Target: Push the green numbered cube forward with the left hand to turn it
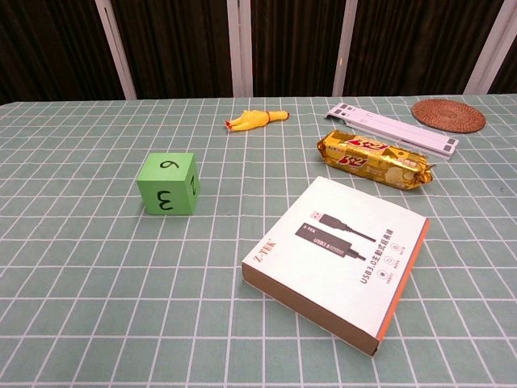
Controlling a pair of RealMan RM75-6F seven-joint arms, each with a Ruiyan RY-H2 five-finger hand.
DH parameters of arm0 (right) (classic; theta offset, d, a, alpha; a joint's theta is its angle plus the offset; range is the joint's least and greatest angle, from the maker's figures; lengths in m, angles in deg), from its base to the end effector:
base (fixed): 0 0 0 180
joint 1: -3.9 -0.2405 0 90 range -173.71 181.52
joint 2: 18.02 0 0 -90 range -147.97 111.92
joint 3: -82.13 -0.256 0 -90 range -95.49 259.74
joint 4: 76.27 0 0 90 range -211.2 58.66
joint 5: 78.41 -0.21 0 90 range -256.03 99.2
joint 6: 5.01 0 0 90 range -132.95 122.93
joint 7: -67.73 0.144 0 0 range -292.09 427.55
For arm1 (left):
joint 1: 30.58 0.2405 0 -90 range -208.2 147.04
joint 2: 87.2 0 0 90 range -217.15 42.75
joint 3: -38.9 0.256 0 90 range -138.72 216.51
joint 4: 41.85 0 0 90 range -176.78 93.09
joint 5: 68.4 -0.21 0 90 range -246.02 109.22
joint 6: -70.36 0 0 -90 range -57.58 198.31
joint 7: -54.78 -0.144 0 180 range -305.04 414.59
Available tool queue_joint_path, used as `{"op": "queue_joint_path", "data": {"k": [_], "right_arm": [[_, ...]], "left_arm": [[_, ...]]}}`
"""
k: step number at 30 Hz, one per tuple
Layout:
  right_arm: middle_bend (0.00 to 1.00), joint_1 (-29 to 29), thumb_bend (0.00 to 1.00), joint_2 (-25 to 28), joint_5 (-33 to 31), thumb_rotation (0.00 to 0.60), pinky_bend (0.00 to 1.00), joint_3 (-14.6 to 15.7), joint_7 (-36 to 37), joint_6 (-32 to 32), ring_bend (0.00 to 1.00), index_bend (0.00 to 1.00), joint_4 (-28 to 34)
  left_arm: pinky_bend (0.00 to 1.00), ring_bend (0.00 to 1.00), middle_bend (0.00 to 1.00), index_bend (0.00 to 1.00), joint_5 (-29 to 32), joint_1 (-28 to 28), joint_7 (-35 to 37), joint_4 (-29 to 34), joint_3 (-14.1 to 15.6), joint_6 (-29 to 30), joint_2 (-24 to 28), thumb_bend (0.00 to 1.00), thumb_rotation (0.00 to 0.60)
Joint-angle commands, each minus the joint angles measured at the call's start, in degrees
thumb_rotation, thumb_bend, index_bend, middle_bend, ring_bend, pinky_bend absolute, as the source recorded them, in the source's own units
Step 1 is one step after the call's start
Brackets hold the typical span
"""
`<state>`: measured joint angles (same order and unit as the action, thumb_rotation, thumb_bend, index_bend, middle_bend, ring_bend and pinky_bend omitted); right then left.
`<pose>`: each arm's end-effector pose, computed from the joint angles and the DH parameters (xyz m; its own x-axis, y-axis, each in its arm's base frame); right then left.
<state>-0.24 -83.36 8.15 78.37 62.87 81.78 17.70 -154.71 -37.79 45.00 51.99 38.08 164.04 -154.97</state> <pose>-0.3015 -0.1797 0.1553 0.4268 0.0357 0.9037 -0.9040 -0.0093 0.4273 -0.2875 0.1838 0.1517 0.4626 -0.1254 0.8777 0.8820 -0.0352 -0.4699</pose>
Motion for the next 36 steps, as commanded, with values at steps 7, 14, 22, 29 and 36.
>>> {"op": "queue_joint_path", "data": {"k": [7, 14, 22, 29, 36], "right_arm": [[0.00, -0.10, 0.07, -0.26, -0.45, 0.600, 0.00, 0.13, -1.03, -0.76, 0.00, 0.04, 0.42], [0.00, 0.46, 0.07, 0.17, -1.06, 0.600, 0.00, 0.11, -1.01, -0.40, 0.00, 0.04, 1.83], [0.00, 0.66, 0.07, 0.86, -1.58, 0.600, 0.00, -0.09, 0.40, -0.56, 0.00, 0.04, 2.21], [0.00, 0.01, 0.07, 0.18, -3.63, 0.600, 0.00, -0.52, -1.32, -2.44, 0.00, 0.04, 2.29], [0.00, -0.20, 0.07, -0.16, -4.30, 0.600, 0.00, -0.35, -3.40, -3.27, 0.00, 0.04, 3.03]], "left_arm": [[0.11, 0.05, 0.16, 0.09, -0.71, 0.11, -0.10, 0.14, -0.40, -0.98, 0.10, 0.26, 0.600], [0.14, 0.06, 0.17, 0.09, 0.38, -1.28, 1.80, -0.95, -1.06, -4.97, 0.44, 0.27, 0.600], [0.48, 0.32, 0.40, 0.09, 2.44, -3.82, -6.82, -6.83, -5.06, -5.88, -3.04, 0.31, 0.600], [0.68, 0.57, 0.69, 0.13, 15.15, -14.36, -2.61, 2.29, -8.13, -32.40, 6.79, 0.58, 0.600], [0.75, 0.66, 0.79, 0.14, 29.40, -23.98, -4.88, 5.57, -9.41, -49.64, 9.87, 0.82, 0.600]]}}
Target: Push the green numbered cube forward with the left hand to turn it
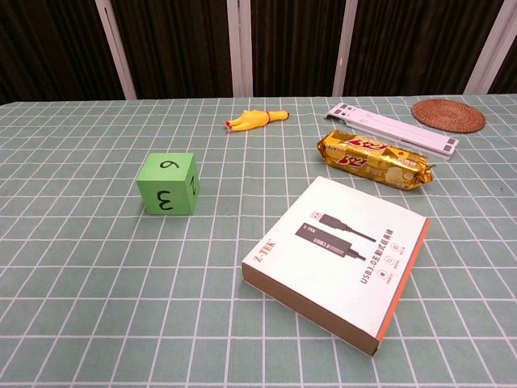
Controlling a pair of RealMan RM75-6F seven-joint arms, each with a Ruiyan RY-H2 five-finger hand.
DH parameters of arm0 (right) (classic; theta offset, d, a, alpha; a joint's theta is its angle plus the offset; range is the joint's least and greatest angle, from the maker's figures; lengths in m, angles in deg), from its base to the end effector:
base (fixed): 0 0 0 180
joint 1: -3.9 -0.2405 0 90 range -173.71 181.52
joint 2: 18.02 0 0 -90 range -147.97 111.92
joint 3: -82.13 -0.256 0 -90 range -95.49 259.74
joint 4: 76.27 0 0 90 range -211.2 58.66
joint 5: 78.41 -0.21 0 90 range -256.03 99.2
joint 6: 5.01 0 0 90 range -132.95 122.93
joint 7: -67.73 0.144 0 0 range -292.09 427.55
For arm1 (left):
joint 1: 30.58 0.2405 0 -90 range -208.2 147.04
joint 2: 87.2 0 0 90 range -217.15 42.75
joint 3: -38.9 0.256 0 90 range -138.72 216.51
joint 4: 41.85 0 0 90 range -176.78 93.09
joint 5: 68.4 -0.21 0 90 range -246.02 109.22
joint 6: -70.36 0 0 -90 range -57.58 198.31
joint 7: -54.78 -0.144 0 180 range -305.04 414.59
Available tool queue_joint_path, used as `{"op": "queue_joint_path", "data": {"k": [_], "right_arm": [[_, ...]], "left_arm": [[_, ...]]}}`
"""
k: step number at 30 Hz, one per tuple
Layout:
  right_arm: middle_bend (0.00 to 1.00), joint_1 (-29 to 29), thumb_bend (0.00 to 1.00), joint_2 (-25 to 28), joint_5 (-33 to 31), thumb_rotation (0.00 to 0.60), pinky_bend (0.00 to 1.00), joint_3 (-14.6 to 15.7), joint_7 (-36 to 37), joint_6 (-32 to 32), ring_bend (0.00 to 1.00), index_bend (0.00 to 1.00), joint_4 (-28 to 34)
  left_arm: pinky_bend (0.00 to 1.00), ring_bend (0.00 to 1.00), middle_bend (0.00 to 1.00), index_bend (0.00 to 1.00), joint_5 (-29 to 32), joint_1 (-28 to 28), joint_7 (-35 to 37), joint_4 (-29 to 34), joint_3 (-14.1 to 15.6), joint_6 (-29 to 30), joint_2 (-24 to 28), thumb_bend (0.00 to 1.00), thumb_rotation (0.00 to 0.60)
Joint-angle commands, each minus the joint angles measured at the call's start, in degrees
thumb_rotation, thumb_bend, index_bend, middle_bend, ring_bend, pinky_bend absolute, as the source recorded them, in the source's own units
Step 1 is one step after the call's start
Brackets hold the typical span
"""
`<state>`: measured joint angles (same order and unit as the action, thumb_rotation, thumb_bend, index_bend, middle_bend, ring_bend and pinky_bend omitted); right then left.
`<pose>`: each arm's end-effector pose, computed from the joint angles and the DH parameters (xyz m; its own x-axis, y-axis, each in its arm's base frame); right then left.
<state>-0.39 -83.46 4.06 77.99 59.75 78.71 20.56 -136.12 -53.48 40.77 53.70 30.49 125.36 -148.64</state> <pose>-0.3023 -0.1810 0.1474 0.4229 -0.0221 0.9059 -0.9046 0.0483 0.4234 -0.2831 0.2837 0.1279 0.5210 0.3057 0.7969 0.8485 -0.0846 -0.5223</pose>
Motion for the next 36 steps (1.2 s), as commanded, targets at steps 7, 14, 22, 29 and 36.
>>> {"op": "queue_joint_path", "data": {"k": [7, 14, 22, 29, 36], "right_arm": [[0.00, -0.30, 0.07, -0.42, -1.75, 0.600, 0.00, -0.33, -1.29, -1.03, 0.00, 0.04, 0.18], [0.00, -0.40, 0.07, -0.68, -2.43, 0.600, 0.00, -0.56, -1.99, -1.20, 0.00, 0.04, 0.23], [0.00, -0.34, 0.07, -0.55, -3.33, 0.600, 0.00, -0.89, -1.78, -1.32, 0.00, 0.04, 0.29], [0.00, -0.47, 0.07, -0.32, -4.01, 0.600, 0.00, -1.01, -1.63, -1.90, 0.00, 0.04, 0.48], [0.00, -0.31, 0.07, -0.02, -4.21, 0.600, 0.00, -1.14, -1.19, -1.64, 0.00, 0.04, 0.69]], "left_arm": [[0.77, 0.71, 0.85, 0.15, 17.00, -12.86, -3.89, 4.92, -1.68, -11.26, -0.06, 0.86, 0.600], [0.77, 0.72, 0.85, 0.16, 21.83, -17.36, -8.35, 4.40, 0.59, -11.63, -4.16, 0.87, 0.600], [0.77, 0.72, 0.85, 0.16, 26.06, -20.78, -11.07, 2.74, 2.72, -10.70, -9.04, 0.87, 0.600], [0.77, 0.72, 0.85, 0.16, 27.74, -22.91, -12.89, 0.89, 3.75, -8.82, -13.43, 0.87, 0.600], [0.77, 0.72, 0.85, 0.17, 28.19, -24.32, -13.53, 0.14, 4.29, -7.72, -16.42, 0.87, 0.600]]}}
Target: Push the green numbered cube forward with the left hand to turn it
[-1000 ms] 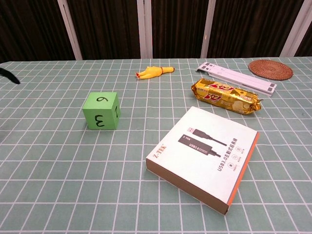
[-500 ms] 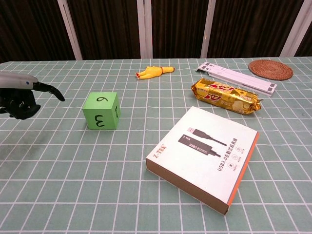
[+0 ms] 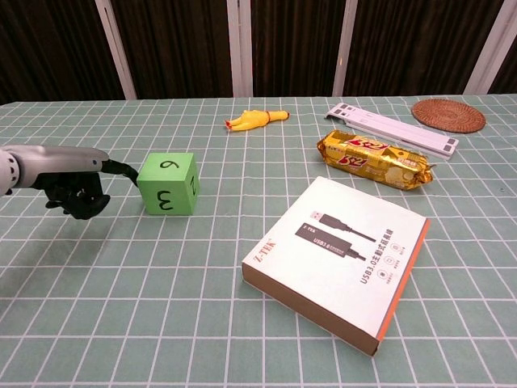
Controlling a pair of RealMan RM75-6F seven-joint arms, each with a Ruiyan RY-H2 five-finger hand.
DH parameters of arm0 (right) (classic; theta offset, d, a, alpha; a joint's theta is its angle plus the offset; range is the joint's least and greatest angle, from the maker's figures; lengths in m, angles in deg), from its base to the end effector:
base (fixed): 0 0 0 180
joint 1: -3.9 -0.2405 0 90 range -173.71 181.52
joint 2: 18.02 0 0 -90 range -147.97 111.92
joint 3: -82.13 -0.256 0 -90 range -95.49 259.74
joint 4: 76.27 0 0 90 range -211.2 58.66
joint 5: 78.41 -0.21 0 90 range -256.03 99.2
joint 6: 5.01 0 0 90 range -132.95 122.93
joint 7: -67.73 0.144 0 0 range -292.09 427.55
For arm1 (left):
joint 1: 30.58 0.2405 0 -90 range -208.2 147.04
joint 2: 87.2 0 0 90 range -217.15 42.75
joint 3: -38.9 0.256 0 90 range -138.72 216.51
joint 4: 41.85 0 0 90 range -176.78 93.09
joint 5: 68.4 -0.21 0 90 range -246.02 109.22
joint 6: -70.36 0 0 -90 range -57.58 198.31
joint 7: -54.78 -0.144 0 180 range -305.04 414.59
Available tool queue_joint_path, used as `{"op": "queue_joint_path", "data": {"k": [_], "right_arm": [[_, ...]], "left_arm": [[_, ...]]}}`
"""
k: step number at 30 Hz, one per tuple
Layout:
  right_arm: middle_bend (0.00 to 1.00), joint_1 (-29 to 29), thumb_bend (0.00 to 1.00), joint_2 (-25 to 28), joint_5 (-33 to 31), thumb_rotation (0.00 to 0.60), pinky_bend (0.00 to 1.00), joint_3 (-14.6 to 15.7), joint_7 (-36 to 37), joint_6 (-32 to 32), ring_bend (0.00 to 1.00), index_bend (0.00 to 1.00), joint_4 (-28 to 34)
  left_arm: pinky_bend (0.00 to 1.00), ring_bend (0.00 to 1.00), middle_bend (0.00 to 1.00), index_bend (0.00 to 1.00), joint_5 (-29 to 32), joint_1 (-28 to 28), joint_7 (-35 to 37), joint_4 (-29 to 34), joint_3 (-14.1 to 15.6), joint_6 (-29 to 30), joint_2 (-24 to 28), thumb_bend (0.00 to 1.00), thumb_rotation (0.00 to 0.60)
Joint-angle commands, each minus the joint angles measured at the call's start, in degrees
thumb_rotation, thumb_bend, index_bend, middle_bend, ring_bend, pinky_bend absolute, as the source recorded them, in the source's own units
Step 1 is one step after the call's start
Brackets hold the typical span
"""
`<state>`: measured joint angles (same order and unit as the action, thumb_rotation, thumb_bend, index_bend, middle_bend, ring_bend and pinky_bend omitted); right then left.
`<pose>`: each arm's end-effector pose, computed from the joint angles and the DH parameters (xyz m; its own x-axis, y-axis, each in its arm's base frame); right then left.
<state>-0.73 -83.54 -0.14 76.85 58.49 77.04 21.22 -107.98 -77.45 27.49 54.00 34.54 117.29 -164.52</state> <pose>-0.3082 -0.1859 0.1478 0.4188 -0.0412 0.9072 -0.9007 0.1087 0.4207 -0.1837 0.3289 0.0060 0.4454 0.5340 0.7186 0.8938 -0.2182 -0.3919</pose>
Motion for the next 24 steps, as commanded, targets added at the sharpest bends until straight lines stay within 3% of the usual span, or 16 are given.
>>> {"op": "queue_joint_path", "data": {"k": [1, 24], "right_arm": [[0.00, 0.05, 0.07, 0.11, -0.04, 0.600, 0.00, -0.02, 0.15, 0.04, 0.00, 0.04, 0.05], [0.00, 0.53, 0.07, 1.02, -0.32, 0.600, 0.00, -0.17, 1.43, 0.49, 0.00, 0.04, 0.75]], "left_arm": [[0.77, 0.72, 0.85, 0.17, 0.06, -0.51, -0.38, -0.15, 0.35, 0.49, -0.86, 0.87, 0.600], [0.77, 0.72, 0.86, 0.17, -0.67, -2.55, -2.07, 3.52, 1.88, 3.69, -3.27, 0.87, 0.600]]}}
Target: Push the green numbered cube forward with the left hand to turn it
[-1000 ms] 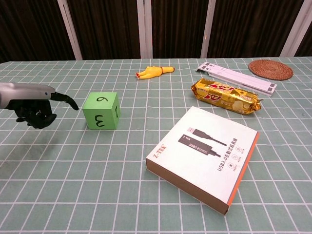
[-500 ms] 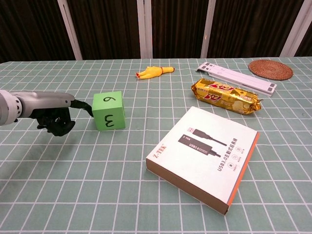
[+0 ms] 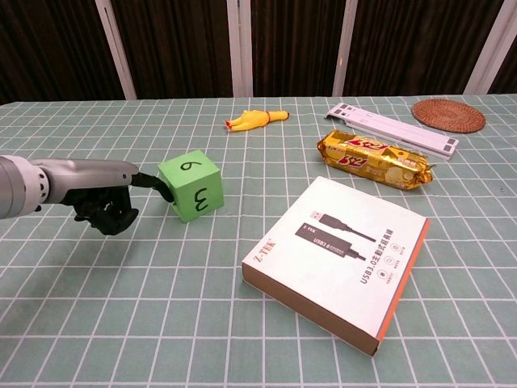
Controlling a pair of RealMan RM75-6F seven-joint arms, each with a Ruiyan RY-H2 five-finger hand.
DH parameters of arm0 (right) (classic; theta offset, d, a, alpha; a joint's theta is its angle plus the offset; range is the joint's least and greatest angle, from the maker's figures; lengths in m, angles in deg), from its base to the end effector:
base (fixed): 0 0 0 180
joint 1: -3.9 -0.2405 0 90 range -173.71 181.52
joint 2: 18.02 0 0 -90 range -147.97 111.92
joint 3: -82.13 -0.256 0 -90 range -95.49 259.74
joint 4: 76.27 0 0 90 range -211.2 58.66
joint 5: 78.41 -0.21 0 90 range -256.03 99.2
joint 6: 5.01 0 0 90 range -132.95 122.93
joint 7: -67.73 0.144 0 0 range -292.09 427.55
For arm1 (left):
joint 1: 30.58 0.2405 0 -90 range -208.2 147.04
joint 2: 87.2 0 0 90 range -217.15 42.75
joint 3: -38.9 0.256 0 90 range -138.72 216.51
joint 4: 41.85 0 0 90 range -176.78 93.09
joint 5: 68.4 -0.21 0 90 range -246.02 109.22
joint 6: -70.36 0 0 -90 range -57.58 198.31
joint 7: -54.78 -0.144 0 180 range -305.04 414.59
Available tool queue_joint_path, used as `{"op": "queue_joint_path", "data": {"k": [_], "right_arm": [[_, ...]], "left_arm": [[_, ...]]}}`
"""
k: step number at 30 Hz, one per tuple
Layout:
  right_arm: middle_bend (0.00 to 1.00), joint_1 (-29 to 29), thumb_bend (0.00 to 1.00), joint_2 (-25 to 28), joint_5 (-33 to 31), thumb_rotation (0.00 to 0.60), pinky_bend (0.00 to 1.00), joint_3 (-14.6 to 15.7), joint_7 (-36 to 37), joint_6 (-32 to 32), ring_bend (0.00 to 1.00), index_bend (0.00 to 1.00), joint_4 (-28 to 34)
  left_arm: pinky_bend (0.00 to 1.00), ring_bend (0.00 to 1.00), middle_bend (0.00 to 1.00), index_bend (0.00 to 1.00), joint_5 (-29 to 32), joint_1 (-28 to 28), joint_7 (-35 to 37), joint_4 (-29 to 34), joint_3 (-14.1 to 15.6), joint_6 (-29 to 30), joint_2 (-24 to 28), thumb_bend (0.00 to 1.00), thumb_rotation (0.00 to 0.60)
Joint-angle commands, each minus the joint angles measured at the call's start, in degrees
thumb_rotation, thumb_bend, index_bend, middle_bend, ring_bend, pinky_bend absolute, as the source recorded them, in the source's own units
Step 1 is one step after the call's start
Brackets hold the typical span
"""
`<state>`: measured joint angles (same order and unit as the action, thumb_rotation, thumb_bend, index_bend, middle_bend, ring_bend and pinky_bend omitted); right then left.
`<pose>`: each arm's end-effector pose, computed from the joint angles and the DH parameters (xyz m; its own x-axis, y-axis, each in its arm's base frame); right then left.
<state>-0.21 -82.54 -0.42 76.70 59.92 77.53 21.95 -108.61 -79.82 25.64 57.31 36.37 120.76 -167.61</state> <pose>-0.3088 -0.1835 0.1539 0.4005 -0.0313 0.9158 -0.9077 0.1228 0.4012 -0.1566 0.3124 -0.0146 0.4662 0.5345 0.7050 0.8846 -0.2958 -0.3607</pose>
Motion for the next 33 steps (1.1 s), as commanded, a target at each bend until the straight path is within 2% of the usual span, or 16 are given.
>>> {"op": "queue_joint_path", "data": {"k": [1, 14, 26, 33], "right_arm": [[0.00, 0.02, 0.07, 0.03, -0.10, 0.600, 0.00, -0.02, 0.00, -0.02, 0.00, 0.04, 0.05], [0.00, 0.09, 0.07, 0.30, -0.78, 0.600, 0.00, -0.21, 0.22, -0.20, 0.00, 0.04, 0.35], [0.00, 0.03, 0.07, 0.41, -1.25, 0.600, 0.00, -0.27, 0.22, -0.56, 0.00, 0.04, 0.42], [0.00, -0.16, 0.07, 0.31, -1.63, 0.600, 0.00, -0.23, -0.32, -1.04, 0.00, 0.04, 0.50]], "left_arm": [[0.77, 0.72, 0.86, 0.17, -0.03, -0.31, -0.40, 0.41, 0.04, 0.44, -0.31, 0.87, 0.600], [0.77, 0.72, 0.86, 0.17, 1.76, -2.73, -3.49, 2.65, -0.16, 2.35, -2.82, 0.87, 0.600], [0.77, 0.73, 0.86, 0.17, 3.10, -4.40, -6.57, 2.37, -1.42, 6.87, -5.68, 0.87, 0.600], [0.77, 0.73, 0.86, 0.17, 5.72, -6.37, -8.93, 1.00, -3.16, 7.87, -7.78, 0.87, 0.600]]}}
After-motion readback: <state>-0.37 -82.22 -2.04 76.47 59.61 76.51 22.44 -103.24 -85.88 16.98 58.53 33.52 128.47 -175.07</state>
